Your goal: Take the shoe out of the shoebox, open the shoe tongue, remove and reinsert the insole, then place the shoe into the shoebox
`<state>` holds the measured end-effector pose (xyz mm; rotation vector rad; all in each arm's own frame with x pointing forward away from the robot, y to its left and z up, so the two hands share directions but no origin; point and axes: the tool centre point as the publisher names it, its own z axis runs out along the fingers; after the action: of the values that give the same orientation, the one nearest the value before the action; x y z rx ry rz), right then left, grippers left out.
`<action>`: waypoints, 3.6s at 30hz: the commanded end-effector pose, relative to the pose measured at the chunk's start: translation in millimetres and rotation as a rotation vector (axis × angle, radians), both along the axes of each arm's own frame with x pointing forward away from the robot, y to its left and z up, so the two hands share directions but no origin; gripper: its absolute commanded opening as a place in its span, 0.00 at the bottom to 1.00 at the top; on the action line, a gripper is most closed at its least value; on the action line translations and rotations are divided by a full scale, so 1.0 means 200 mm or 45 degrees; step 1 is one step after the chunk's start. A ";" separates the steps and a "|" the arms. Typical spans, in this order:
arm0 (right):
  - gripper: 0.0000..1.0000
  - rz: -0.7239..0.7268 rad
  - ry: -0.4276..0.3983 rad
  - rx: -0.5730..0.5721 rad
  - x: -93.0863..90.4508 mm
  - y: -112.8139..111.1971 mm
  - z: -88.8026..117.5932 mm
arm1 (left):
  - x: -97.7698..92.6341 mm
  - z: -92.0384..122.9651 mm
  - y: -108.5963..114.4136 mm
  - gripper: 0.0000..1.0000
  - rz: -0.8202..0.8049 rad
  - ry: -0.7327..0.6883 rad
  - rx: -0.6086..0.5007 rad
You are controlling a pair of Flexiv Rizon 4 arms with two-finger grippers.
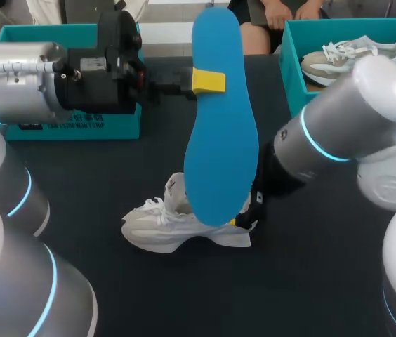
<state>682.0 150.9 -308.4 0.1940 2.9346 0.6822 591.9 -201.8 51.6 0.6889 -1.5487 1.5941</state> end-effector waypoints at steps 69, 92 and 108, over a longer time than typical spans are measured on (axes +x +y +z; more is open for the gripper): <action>0.00 -0.813 0.506 0.004 0.13 0.23 -0.21 | -0.01 0.00 0.00 0.00 0.002 0.001 0.000; 0.00 -1.090 0.433 0.145 0.08 0.16 -0.19 | -0.01 0.00 0.00 0.00 0.002 0.001 0.000; 0.00 -1.754 0.326 0.321 0.04 0.05 -0.32 | -0.01 0.00 0.00 0.00 0.002 0.001 0.000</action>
<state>690.5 155.7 -372.1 2.0871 2.1982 0.6689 591.9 -201.8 51.5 0.6891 -1.5486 1.5939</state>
